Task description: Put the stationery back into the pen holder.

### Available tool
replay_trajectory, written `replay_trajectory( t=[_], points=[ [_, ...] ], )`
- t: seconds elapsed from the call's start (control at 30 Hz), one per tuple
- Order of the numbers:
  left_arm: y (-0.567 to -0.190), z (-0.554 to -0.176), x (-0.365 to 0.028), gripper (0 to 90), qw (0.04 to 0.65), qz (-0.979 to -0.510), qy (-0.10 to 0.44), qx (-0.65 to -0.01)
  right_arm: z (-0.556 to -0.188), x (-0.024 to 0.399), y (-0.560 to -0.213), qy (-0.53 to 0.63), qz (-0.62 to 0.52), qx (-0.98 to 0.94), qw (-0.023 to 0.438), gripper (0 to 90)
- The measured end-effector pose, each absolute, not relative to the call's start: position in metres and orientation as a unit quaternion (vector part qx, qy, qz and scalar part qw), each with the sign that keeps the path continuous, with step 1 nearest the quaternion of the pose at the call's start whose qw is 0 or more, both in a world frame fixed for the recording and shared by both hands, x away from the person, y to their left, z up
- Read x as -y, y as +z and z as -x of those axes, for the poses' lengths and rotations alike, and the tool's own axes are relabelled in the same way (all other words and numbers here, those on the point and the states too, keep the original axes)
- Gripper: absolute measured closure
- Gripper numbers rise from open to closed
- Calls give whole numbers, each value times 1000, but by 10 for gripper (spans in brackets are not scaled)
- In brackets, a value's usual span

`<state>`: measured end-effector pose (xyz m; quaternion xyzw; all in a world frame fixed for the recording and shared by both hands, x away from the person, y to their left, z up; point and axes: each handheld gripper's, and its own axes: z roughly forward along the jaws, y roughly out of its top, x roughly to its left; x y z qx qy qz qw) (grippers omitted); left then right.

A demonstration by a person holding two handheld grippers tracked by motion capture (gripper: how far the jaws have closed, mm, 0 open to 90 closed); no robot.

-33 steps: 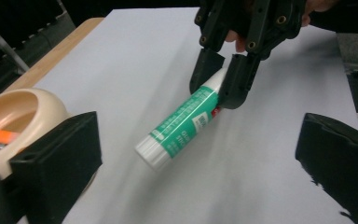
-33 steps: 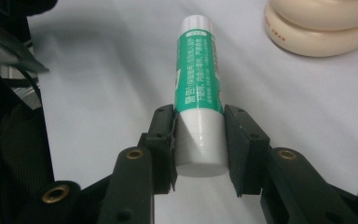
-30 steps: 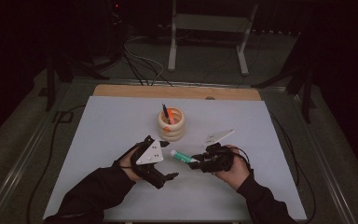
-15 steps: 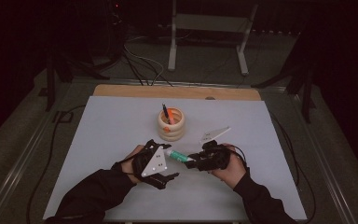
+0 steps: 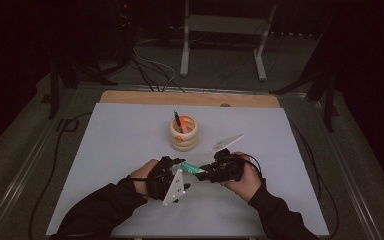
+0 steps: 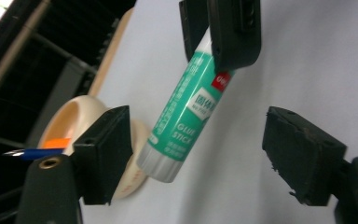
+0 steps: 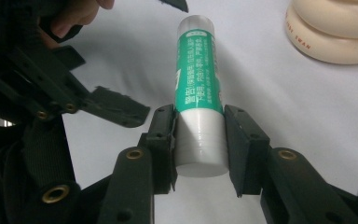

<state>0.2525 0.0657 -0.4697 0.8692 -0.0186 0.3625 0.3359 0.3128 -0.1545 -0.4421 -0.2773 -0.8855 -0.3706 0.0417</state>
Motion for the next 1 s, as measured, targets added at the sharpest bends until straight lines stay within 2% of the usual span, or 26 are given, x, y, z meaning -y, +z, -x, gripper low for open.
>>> replay_trajectory(
  t=[0.33, 0.47, 1.0],
  points=[
    [-481, -248, -63, 438, 281, -856, 429, 61, -314, 144, -444, -354, 280, 891, 47, 657],
    [-486, -247, -61, 465, 255, -852, 450, 76, -314, 140, -445, -351, 278, 893, 49, 657],
    [-497, -245, -52, 614, 211, -847, 478, 102, -316, 129, -447, -342, 281, 895, 58, 657]
  ],
)
